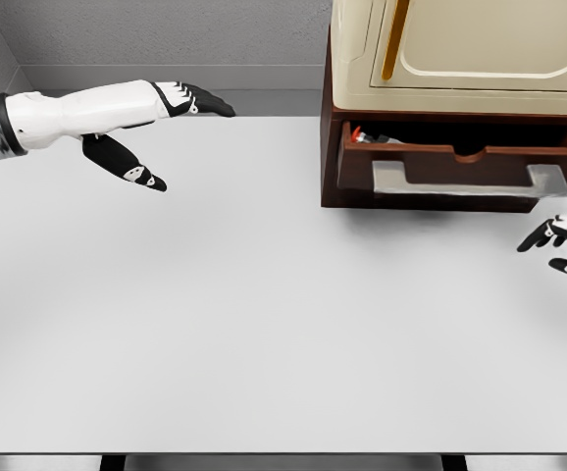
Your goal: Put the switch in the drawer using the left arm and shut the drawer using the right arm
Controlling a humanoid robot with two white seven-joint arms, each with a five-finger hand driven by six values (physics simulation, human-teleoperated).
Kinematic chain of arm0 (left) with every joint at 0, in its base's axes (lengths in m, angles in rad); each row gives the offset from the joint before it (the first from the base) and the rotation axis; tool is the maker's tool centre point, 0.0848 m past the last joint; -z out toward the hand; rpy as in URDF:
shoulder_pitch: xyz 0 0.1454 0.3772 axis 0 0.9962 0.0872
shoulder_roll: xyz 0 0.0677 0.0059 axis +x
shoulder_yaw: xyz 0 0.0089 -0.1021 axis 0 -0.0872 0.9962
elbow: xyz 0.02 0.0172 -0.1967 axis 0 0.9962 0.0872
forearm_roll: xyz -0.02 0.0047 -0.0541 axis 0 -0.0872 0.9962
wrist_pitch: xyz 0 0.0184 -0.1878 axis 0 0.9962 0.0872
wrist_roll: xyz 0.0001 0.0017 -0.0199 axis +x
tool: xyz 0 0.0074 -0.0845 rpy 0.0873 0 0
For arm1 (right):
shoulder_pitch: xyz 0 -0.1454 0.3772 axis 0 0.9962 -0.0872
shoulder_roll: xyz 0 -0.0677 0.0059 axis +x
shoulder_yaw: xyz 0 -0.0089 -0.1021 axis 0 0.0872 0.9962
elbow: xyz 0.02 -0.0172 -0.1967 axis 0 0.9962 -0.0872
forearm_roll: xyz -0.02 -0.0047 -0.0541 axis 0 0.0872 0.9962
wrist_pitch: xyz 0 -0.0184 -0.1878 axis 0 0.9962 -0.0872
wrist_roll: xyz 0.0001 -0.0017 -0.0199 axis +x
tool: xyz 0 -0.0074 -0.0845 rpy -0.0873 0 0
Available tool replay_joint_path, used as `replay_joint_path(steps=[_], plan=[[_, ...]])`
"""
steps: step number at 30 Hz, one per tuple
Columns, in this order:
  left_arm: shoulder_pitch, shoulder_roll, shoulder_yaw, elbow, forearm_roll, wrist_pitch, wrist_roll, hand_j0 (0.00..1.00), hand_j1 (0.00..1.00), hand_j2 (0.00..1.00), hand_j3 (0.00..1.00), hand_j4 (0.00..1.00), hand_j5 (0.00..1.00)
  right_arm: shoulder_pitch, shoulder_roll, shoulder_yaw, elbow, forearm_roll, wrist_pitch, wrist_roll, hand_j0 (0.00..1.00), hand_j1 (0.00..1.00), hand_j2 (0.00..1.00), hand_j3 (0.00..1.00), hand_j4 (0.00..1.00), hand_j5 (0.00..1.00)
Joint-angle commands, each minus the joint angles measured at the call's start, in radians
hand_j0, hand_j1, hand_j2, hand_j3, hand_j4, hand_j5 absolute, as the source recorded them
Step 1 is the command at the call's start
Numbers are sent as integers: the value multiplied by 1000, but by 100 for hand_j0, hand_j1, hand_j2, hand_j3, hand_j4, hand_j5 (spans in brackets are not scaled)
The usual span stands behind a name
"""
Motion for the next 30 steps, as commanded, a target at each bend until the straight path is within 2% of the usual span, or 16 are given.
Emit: replay_joint_path(steps=[1, 5, 7, 10, 13, 16, 22, 30], plan=[[0, 1, 1, 0, 8, 3, 0, 100, 100, 100, 100, 100, 100, 2, 23, -2, 13, 33, -17, 0, 61, 61, 61, 61, 61, 61], [0, 1, 1, 0, 8, 3, 0, 100, 100, 100, 100, 100, 100, -18, 25, 3, 13, 36, -17, 0, 64, 64, 64, 64, 64, 64], [0, 1, 1, 0, 8, 3, 0, 100, 100, 100, 100, 100, 100, -78, 31, 20, 13, 39, -17, 0, 64, 64, 64, 64, 64, 64], [0, 1, 1, 0, 8, 3, 0, 100, 100, 100, 100, 100, 100, -187, 40, 135, 62, 70, -17, 0, 64, 64, 64, 64, 64, 64], [0, 1, 1, 0, 8, 3, 0, 100, 100, 100, 100, 100, 100, -239, 60, 193, 97, 100, -17, 0, 63, 63, 63, 63, 63, 63], [0, 1, 1, 0, 8, 3, 0, 100, 100, 100, 100, 100, 100, -247, 62, 222, 108, 116, -17, 0, 64, 64, 64, 64, 64, 64], [0, 1, 1, 0, 8, 3, 0, 100, 100, 100, 100, 100, 100, -308, 88, 231, 155, 136, -17, 0, 64, 64, 64, 64, 64, 64], [0, 1, 1, 0, 8, 3, 0, 100, 100, 100, 100, 100, 100, -330, 94, 236, 155, 137, -17, 0, 64, 64, 64, 64, 64, 64]])
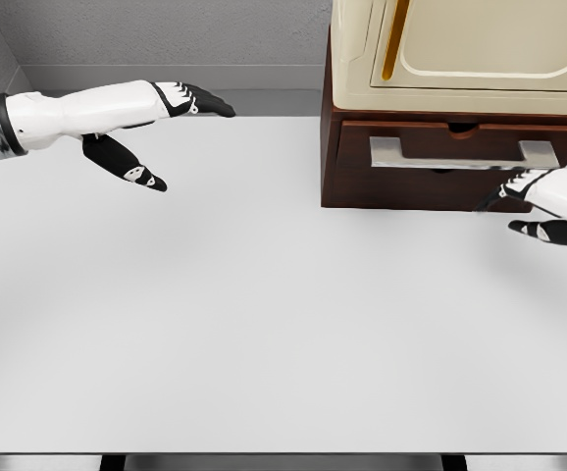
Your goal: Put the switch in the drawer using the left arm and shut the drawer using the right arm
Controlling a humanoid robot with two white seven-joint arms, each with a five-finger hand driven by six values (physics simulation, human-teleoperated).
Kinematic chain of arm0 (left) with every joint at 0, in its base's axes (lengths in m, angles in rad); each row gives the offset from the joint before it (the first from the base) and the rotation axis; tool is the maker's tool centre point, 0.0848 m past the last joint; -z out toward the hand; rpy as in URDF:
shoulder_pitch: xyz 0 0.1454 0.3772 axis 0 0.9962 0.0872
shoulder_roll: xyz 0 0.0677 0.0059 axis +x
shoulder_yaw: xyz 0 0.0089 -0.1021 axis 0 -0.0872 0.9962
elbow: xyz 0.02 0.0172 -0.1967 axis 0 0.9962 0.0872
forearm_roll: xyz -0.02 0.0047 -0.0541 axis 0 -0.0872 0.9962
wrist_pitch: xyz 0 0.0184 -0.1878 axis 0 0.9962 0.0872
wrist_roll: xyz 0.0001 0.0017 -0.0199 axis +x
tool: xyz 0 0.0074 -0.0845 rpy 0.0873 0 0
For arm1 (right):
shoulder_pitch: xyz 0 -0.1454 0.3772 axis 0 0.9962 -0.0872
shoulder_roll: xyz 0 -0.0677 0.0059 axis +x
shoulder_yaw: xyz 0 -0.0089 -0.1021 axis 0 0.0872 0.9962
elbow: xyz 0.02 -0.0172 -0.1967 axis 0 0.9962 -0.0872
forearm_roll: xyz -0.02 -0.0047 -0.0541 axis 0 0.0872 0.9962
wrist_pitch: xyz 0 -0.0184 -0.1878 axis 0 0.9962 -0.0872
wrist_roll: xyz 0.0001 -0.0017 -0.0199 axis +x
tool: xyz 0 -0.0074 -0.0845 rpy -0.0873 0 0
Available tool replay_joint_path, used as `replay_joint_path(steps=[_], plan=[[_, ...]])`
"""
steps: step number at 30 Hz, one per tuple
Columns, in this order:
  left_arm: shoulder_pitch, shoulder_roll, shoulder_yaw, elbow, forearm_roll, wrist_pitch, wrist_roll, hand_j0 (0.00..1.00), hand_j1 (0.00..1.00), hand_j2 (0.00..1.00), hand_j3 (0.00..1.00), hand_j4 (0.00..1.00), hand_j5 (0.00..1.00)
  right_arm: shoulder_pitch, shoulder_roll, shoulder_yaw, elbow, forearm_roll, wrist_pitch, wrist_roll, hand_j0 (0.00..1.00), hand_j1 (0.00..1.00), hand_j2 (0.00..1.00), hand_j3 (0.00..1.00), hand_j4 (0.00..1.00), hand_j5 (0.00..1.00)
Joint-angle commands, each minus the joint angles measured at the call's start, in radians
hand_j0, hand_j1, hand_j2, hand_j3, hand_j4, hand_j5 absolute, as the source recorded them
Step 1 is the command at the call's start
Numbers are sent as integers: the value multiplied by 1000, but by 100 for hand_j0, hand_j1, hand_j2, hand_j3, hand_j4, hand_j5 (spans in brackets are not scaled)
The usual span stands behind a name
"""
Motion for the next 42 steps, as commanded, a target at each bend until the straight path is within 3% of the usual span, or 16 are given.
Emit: replay_joint_path(steps=[1, 25, 32, 34, 35, 42], plan=[[0, 1, 1, 0, 8, 3, 0, 100, 100, 100, 100, 100, 100, 0, 0, 1, 2, -6, 3, -1, 64, 64, 64, 64, 64, 64], [0, 1, 1, -2, 8, 3, 0, 100, 100, 100, 100, 100, 100, -78, 11, 36, 63, 15, 3, -1, 64, 64, 64, 64, 64, 64], [2, 1, 1, -5, 8, 3, 0, 100, 100, 100, 100, 100, 100, -71, 9, 27, 57, 18, 3, -1, 80, 80, 80, 80, 80, 80], [0, 1, 1, -5, 8, 3, 0, 100, 100, 100, 100, 100, 100, -71, 9, 24, 57, 17, 3, -1, 89, 89, 89, 89, 89, 89], [0, 1, 1, -5, 8, 3, 0, 100, 100, 100, 100, 100, 100, -74, 11, 21, 60, 12, 3, -1, 100, 100, 100, 100, 100, 100], [0, 1, 1, -5, 8, 3, 0, 100, 100, 100, 100, 100, 100, -72, 15, -24, 55, 11, 3, -1, 100, 100, 100, 100, 100, 100]])
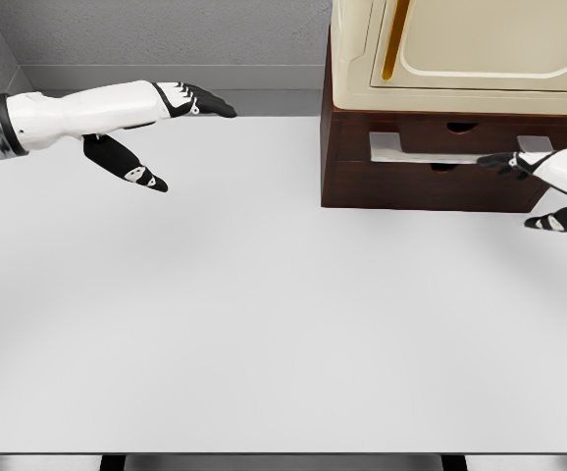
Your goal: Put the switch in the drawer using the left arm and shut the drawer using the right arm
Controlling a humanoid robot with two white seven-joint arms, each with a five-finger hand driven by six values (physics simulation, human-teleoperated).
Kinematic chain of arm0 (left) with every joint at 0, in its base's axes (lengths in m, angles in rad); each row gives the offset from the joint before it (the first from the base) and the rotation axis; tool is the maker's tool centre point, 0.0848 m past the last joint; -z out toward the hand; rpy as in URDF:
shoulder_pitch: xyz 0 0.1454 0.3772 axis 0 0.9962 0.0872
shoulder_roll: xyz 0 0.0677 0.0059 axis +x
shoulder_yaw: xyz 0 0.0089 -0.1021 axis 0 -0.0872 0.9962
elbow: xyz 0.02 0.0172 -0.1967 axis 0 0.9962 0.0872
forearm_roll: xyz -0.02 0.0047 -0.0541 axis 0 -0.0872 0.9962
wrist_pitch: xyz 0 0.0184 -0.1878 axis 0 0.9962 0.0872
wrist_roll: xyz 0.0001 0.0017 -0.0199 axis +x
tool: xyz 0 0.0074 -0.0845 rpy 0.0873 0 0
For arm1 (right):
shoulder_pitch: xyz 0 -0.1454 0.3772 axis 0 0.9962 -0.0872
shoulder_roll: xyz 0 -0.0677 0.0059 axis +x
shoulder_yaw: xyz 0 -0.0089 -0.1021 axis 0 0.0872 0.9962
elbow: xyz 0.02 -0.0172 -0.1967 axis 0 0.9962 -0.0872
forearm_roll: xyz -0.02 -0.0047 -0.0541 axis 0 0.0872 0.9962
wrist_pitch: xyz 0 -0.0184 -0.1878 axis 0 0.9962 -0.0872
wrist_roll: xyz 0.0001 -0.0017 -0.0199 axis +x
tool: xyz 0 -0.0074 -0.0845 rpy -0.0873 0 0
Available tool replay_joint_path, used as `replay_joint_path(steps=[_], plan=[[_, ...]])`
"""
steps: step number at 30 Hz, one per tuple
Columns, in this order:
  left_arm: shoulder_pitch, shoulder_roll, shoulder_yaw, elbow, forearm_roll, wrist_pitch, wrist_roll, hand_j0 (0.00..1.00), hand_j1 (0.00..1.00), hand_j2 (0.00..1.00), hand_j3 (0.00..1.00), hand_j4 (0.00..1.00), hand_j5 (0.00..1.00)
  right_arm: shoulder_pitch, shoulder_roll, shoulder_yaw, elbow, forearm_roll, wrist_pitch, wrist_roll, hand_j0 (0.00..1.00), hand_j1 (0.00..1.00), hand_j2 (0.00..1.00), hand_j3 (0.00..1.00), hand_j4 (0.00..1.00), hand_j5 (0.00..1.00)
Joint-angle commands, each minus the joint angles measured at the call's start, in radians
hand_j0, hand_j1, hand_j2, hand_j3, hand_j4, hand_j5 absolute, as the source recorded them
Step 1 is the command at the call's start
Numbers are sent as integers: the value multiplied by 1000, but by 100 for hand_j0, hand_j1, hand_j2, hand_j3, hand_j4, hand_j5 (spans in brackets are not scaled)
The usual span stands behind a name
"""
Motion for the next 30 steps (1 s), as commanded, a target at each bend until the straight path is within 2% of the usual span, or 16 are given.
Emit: replay_joint_path(steps=[1, 4, 7, 9, 12, 14, 16, 17, 19, 20, 23, 30], plan=[[0, 1, 1, -1, 8, 3, 0, 100, 100, 100, 100, 100, 100, 0, 2, -32, 1, 6, 14, -4, 100, 100, 100, 100, 100, 100], [0, 1, 1, -1, 8, 3, 0, 100, 100, 100, 100, 100, 100, 15, 15, -105, -1, 6, 14, -4, 100, 100, 100, 100, 100, 100], [0, 1, 1, -1, 8, 3, 0, 100, 100, 100, 100, 100, 100, 71, 15, -207, -4, -1, 14, -4, 100, 100, 100, 100, 100, 100], [0, 1, 1, 1, 8, 3, 0, 100, 100, 100, 100, 100, 100, 103, 18, -236, -4, -5, 14, -4, 100, 100, 100, 100, 100, 100], [0, 1, 1, 1, 8, 3, 0, 100, 100, 100, 100, 100, 100, 184, 18, -286, -11, -6, 14, -4, 100, 100, 100, 100, 100, 100], [0, 1, 1, 1, 8, 3, 0, 100, 100, 100, 100, 100, 100, 248, 18, -286, -62, -5, 14, -4, 100, 100, 100, 100, 100, 100], [0, 1, 1, -1, 8, 3, 0, 100, 100, 100, 100, 100, 100, 301, 16, -269, -111, -5, 14, -4, 100, 100, 100, 100, 100, 100], [0, 1, 3, 1, 8, 3, 0, 100, 100, 100, 100, 100, 100, 321, 8, -230, -137, -5, 14, -4, 100, 100, 100, 100, 100, 100], [6, 1, 1, 4, 8, 3, 0, 100, 100, 100, 100, 100, 100, 304, 4, -95, -191, 6, 14, -4, 100, 100, 100, 100, 100, 100], [14, 1, -2, 4, 8, 3, 0, 100, 100, 100, 100, 100, 100, 299, 4, -59, -231, 8, 14, -4, 100, 100, 100, 100, 100, 100], [25, 1, -5, 4, 8, 3, 0, 100, 100, 100, 100, 100, 100, 239, 1, 91, -251, 8, 14, -4, 100, 100, 100, 100, 100, 100], [25, 0, -5, 1, 8, 3, 0, 100, 100, 100, 100, 100, 100, 224, 1, 109, -251, 14, 14, -4, 100, 100, 100, 100, 100, 100]])
